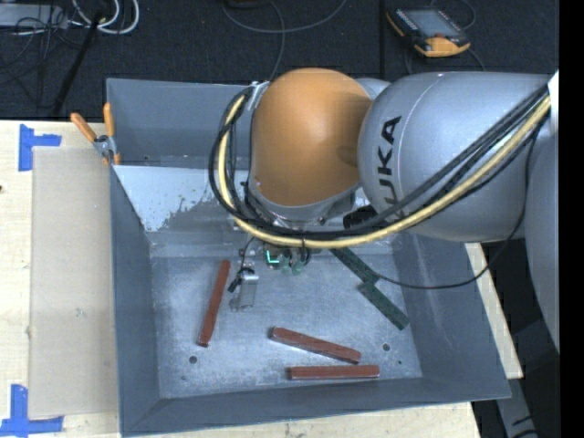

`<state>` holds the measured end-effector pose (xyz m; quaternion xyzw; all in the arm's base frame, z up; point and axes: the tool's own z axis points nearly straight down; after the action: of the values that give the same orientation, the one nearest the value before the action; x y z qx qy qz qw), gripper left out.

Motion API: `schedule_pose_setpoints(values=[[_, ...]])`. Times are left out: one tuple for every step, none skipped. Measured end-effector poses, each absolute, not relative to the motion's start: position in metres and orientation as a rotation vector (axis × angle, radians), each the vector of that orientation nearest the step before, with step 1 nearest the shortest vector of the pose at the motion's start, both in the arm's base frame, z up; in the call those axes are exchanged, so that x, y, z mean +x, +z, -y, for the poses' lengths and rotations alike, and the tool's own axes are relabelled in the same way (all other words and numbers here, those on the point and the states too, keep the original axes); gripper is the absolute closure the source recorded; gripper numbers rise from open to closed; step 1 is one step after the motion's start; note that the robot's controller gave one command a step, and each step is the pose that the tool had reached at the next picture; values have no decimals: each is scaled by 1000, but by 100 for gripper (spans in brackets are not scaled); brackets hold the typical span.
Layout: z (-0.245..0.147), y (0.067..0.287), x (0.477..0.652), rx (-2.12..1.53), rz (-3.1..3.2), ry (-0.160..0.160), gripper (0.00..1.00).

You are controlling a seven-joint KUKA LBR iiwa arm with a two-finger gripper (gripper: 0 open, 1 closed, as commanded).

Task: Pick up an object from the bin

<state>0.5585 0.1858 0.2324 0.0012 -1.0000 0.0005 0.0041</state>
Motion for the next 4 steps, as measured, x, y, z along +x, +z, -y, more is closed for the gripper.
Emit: schedule_pose_setpoints(values=[[-192, 90, 525, -119, 3128, 5, 0], [-149, 68, 508, -140, 3132, 7, 0], [-144, 111, 546, -234, 3138, -2, 0], [-193, 69, 581, -142, 3138, -2, 0]])
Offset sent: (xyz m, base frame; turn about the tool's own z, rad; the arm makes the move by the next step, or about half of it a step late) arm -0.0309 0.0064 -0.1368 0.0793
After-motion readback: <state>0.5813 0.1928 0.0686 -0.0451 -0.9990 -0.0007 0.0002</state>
